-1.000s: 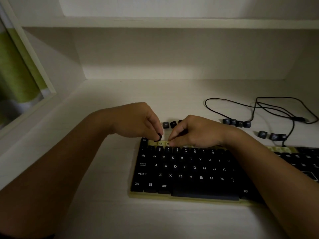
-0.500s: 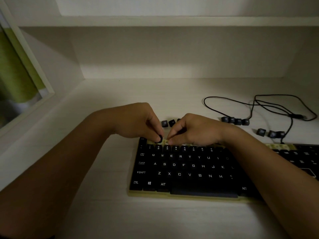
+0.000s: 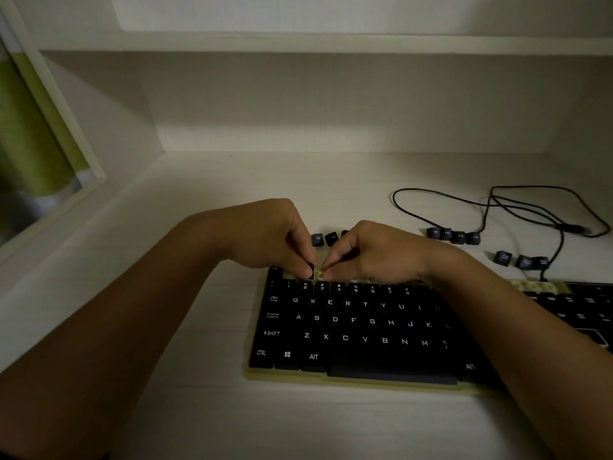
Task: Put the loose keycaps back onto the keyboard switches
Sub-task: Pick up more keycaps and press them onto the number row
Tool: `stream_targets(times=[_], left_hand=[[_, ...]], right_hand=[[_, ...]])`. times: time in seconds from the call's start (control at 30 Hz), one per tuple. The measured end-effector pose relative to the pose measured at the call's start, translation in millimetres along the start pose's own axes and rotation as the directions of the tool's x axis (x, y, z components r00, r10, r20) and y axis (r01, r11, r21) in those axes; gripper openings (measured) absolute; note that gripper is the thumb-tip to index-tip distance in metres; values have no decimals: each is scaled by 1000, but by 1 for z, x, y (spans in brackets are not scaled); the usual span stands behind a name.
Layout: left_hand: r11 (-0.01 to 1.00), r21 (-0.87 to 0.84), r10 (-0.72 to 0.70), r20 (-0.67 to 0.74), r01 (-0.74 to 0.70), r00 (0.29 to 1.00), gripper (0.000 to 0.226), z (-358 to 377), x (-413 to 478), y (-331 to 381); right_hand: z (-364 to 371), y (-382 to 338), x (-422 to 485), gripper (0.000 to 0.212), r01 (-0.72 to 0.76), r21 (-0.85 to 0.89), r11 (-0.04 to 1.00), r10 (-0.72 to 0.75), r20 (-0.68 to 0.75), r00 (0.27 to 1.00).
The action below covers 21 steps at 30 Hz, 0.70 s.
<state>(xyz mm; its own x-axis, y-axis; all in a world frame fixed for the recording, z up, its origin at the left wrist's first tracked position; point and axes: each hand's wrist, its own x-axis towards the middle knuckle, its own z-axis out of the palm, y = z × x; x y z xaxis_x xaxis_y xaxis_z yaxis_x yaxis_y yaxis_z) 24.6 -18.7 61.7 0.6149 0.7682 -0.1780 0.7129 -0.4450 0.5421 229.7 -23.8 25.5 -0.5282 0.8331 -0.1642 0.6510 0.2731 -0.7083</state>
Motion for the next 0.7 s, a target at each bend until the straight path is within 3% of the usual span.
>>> stream_targets(times=[0.3,0.7], left_hand=[[998,61,4,-9,-3,1000,16,2,-1,9],[993,-114,-40,41,44,998,17,2,-4,-1]], right_hand=[[0,-1,0,12,-3,-3,1000,3,-8,1000],[-2,-6,-2,13,-14,-22,1000,14,30,999]])
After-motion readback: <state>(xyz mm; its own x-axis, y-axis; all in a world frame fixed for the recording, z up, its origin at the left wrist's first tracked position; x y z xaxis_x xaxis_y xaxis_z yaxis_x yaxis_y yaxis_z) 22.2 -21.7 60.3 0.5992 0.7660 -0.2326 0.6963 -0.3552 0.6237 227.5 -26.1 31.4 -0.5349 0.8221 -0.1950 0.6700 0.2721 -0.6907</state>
